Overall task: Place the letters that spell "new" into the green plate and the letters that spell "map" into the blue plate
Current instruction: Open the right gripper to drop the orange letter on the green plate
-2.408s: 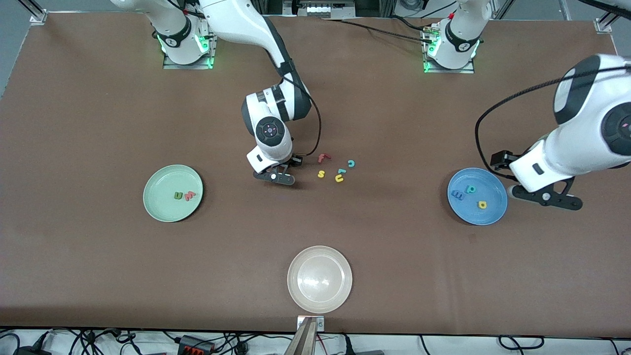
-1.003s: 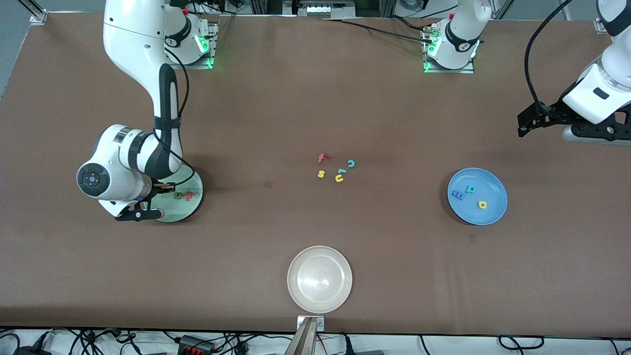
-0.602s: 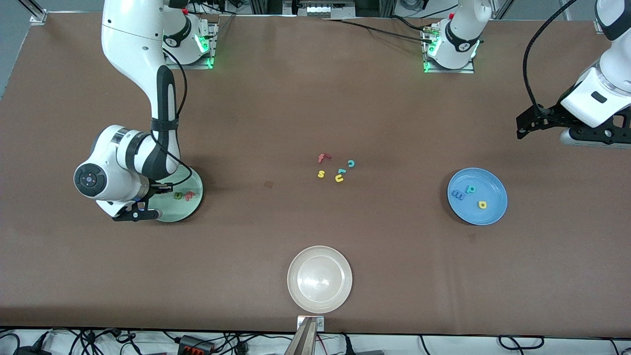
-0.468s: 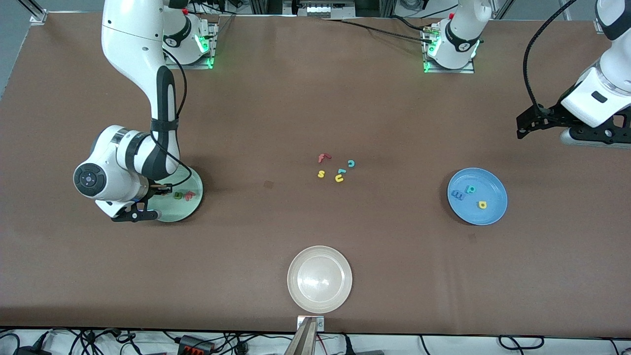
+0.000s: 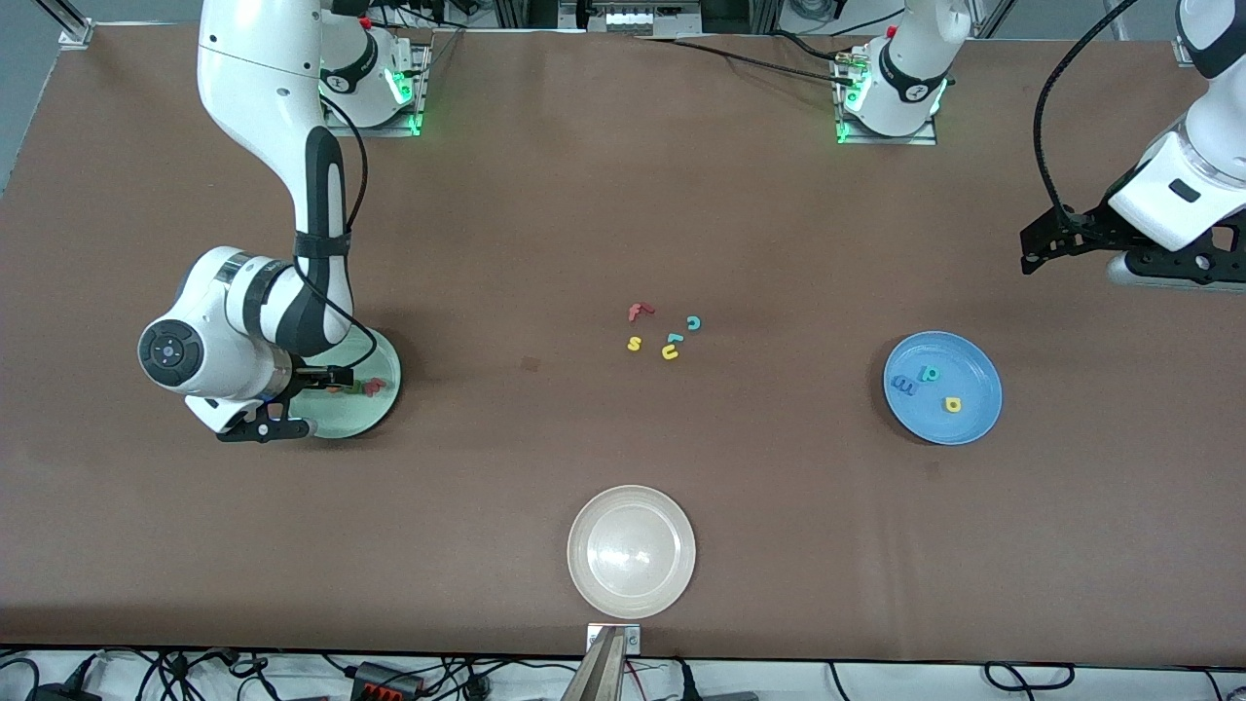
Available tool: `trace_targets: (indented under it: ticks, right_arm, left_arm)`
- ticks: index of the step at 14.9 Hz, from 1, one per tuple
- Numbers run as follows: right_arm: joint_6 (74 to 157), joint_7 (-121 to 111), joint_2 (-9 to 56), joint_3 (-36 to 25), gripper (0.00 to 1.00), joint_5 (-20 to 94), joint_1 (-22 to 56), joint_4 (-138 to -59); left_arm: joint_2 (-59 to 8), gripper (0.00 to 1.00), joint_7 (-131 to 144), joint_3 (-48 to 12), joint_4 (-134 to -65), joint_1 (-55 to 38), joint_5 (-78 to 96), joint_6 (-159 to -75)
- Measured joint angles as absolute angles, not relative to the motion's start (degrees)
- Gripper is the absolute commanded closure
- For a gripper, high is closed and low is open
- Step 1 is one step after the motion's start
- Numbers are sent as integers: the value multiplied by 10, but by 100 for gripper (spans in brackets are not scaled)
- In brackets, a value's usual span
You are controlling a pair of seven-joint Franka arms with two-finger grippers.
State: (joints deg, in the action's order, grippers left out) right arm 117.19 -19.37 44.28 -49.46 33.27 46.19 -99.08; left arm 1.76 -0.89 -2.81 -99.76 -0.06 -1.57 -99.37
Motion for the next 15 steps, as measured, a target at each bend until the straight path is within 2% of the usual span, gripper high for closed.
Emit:
trace_targets:
  ticks: [9, 11, 15]
  right_arm:
    - [1173, -176, 425, -489, 0, 370, 461, -965]
    - [1173, -131, 386, -445, 0, 346, 436, -962]
    - [1156, -21, 288, -306, 0, 205, 332, -957]
  left_arm:
    - [18, 0, -13, -28, -997, -2, -16, -990]
    - [18, 0, -13, -28, -997, -2, -16, -986]
    - [18, 0, -13, -28, -997, -2, -16, -985]
